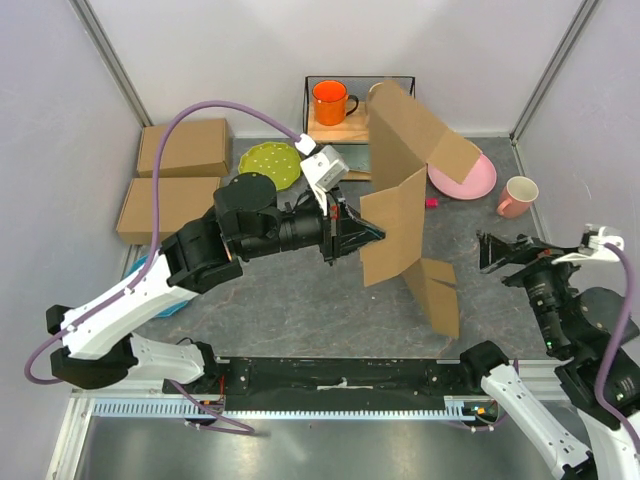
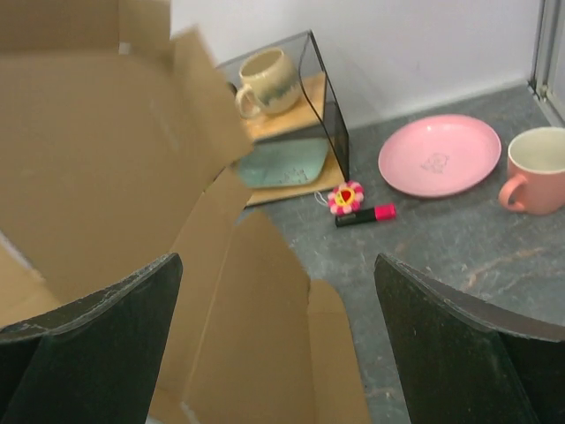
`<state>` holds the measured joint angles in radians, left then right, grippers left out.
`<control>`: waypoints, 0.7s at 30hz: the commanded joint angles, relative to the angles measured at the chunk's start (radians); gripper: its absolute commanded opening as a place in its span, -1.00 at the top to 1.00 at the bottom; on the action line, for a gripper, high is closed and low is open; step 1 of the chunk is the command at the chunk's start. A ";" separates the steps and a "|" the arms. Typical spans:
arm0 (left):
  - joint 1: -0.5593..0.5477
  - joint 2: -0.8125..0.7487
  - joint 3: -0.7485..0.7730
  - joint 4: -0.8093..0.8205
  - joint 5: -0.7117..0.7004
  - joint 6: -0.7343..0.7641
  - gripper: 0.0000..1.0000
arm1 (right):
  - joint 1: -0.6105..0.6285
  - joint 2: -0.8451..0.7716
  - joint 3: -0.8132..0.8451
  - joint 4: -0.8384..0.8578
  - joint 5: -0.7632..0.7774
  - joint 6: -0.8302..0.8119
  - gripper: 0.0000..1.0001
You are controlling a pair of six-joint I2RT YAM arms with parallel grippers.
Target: Fold the paper box
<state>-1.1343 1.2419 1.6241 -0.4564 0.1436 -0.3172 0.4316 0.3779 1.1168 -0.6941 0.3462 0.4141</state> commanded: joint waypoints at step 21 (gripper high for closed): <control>0.323 -0.233 -0.687 -0.016 -0.312 -0.207 0.79 | 0.009 0.061 -0.426 0.156 -0.189 0.101 -0.96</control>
<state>-0.8688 0.9394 0.9413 -0.4667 -0.1051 -0.4648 0.4351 0.3985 0.7418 -0.6205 0.2028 0.4782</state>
